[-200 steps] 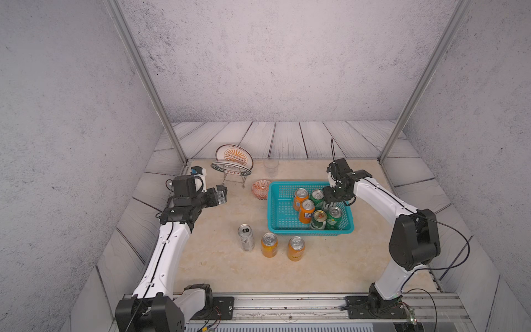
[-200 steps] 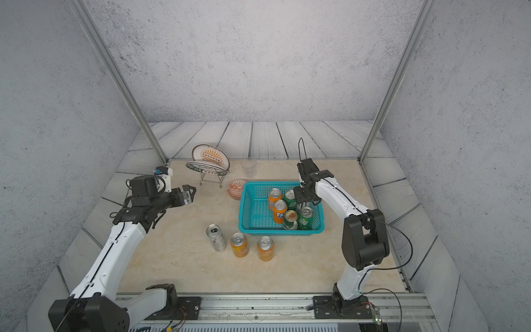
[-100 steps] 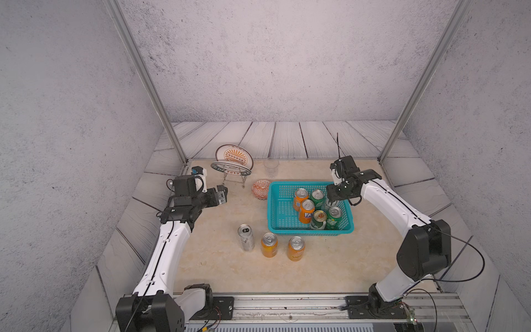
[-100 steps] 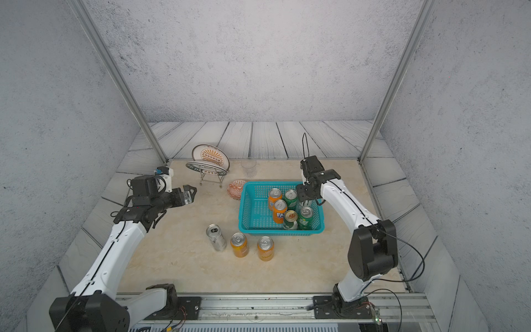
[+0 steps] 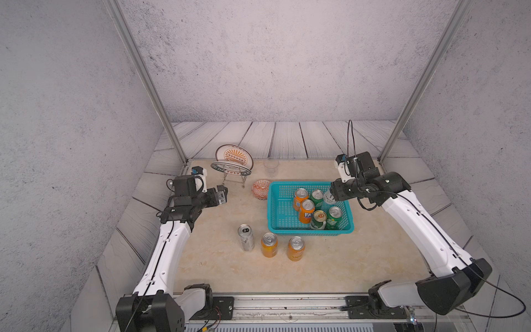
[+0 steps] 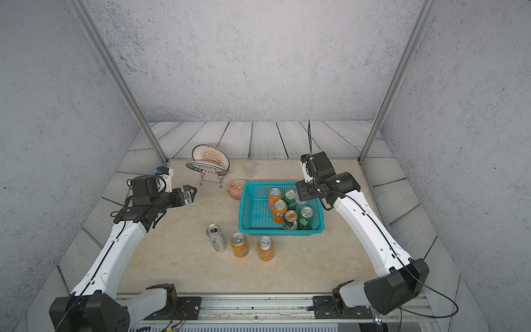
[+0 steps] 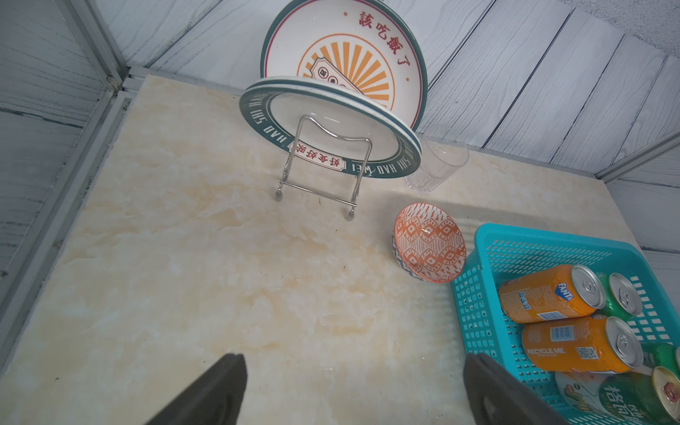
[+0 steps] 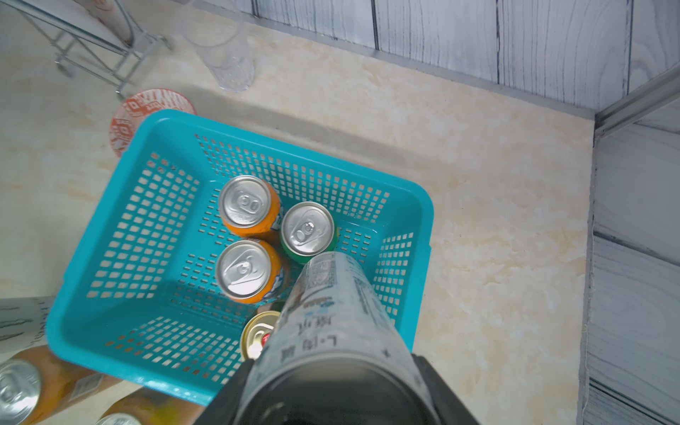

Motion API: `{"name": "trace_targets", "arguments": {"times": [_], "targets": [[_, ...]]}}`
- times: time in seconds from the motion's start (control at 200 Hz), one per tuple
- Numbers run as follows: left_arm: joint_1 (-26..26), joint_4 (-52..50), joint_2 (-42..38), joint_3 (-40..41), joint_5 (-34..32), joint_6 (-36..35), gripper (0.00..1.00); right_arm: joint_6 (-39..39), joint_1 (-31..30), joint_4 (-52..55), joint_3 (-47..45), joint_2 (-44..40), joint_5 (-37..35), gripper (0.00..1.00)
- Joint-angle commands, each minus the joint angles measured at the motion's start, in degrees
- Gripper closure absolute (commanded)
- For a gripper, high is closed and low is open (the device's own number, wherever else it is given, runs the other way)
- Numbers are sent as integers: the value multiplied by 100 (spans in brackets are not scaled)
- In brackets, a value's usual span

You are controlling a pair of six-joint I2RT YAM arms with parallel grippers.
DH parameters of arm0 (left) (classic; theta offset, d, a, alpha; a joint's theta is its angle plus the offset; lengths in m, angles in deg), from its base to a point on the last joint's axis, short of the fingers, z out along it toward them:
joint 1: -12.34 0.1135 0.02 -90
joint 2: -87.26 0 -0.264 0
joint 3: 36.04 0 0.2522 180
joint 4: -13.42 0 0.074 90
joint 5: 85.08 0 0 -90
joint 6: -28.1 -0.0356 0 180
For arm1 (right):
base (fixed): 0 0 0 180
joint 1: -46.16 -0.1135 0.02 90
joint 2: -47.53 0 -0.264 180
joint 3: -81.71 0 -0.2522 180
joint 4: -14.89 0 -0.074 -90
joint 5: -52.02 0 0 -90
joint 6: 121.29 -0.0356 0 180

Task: Take out the drinks from the basket
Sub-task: Pick up the drink from the basket, then place the drink at the center of the board.

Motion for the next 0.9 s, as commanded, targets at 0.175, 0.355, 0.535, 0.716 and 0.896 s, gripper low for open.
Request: {"name": "trace_targets", "arguments": {"times": [0.175,0.355,0.535,0.716,0.896], "targets": [[68,-64,46,-54,62,-13,1,-443,-814,829,458,-784,-125,51],[78,-63,52,-59,62,-30,1,-854,-1427,1116,251,-1138,-288,52],[83,-78,51,-66,51,-41,1,-1238,-2067,1343,57,-1329,-520,52],[88,-81,51,-60,27,-58,1,-1581,-2580,1156,-435,-1482,-683,52],[89,-89,62,-64,26,-67,1,-1853,-2733,576,-1274,-1686,-631,53]]}}
